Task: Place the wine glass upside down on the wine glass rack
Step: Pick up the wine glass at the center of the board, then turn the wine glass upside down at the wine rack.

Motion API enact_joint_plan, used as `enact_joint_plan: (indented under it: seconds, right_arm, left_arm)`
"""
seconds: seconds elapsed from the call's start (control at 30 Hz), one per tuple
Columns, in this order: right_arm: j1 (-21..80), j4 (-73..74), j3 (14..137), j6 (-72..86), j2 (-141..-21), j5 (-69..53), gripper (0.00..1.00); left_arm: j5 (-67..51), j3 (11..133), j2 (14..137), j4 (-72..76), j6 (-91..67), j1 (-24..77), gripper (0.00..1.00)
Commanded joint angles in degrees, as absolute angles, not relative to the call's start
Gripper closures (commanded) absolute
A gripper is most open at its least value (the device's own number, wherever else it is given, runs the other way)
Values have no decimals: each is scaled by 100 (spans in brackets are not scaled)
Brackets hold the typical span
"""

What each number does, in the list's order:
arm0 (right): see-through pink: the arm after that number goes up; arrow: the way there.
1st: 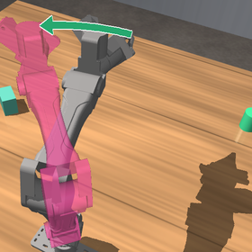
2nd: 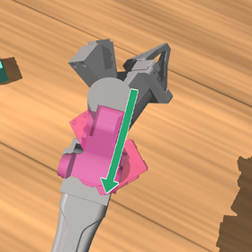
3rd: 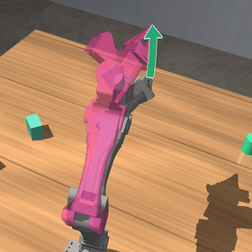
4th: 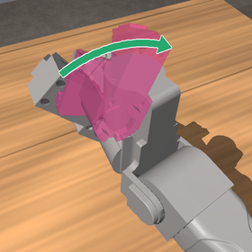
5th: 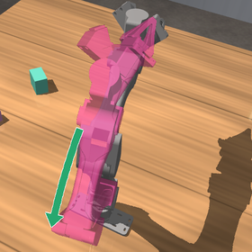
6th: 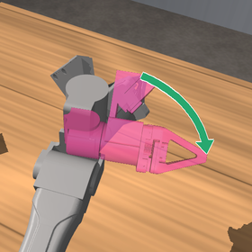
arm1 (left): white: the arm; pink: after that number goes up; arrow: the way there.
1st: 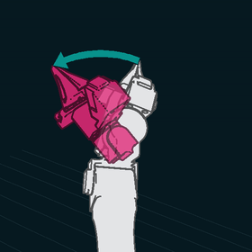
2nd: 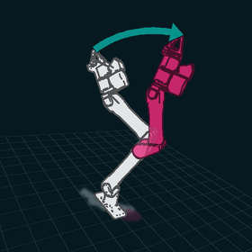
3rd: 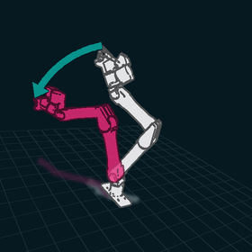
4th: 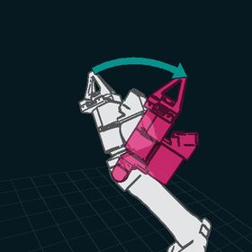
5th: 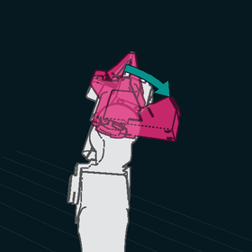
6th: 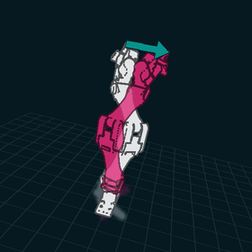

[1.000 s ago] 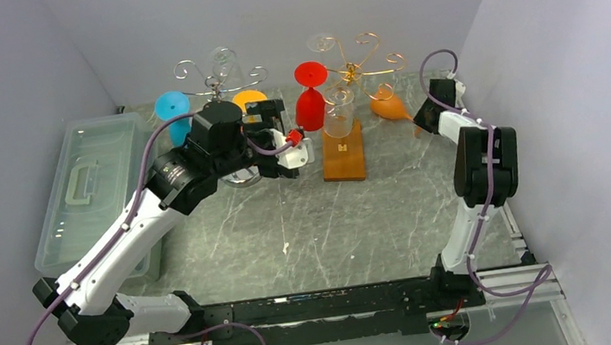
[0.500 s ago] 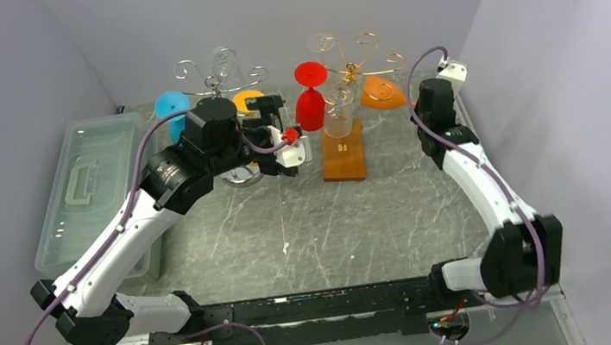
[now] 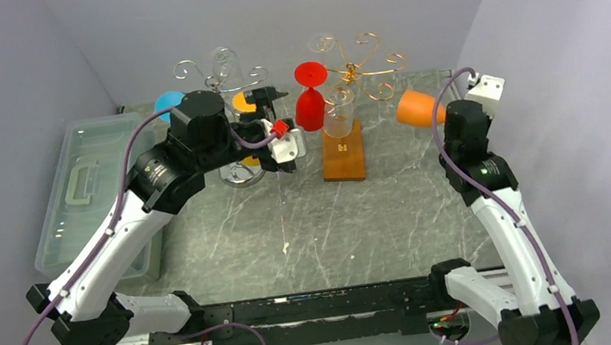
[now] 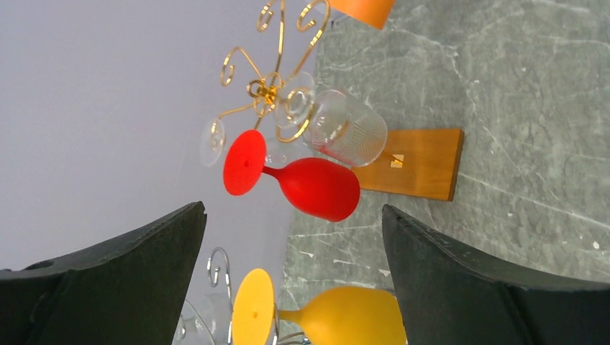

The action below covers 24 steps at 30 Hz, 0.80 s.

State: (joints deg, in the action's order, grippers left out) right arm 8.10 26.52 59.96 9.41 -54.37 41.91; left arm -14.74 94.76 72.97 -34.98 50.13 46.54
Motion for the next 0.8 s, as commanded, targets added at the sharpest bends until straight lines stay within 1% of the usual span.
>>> enact_joint_plan:
  seconds: [0.0,0.13,0.2,0.3,0.37,0.43,0.57,0.67,0.77]
  right_arm:
    - [844,2697,6384,461,-4692,4497,100]
    - [844,2691,6694,344,-4013,3974,100]
    - [844,2388,6651,253,-3642,3117,100]
    - [844,1662,6405,-232,-3270,1314,100]
    - [844,1243,6346,-625,-3349,-149,100]
    - [844,1171,6476,-992,-3595,-1737,100]
    - [844,1449,6872,-1786,-4141,-3989,100]
    - [843,1534,7121,-2217,-4399,-4887,100]
    - [844,1230,7329,-2227,-4647,-5760,100]
  left_arm:
    - [-1644,9997,7151,-3135,4478,4676,3]
    - [-1829,10100,7081,-3013,4428,4676,8]
    - [-1891,10156,7068,-2981,4476,4676,8]
    - [-1858,10179,7043,-2739,4560,4676,6]
    - [-1829,10316,7059,-2584,4520,4675,4]
    - [-1883,10652,7141,-2698,4411,4676,3]
    - [-2256,11317,7242,-3466,4429,4667,3]
    - [-2538,11611,7250,-4319,4741,4667,3]
    - [-2780,11745,7288,-5106,4975,4667,3]
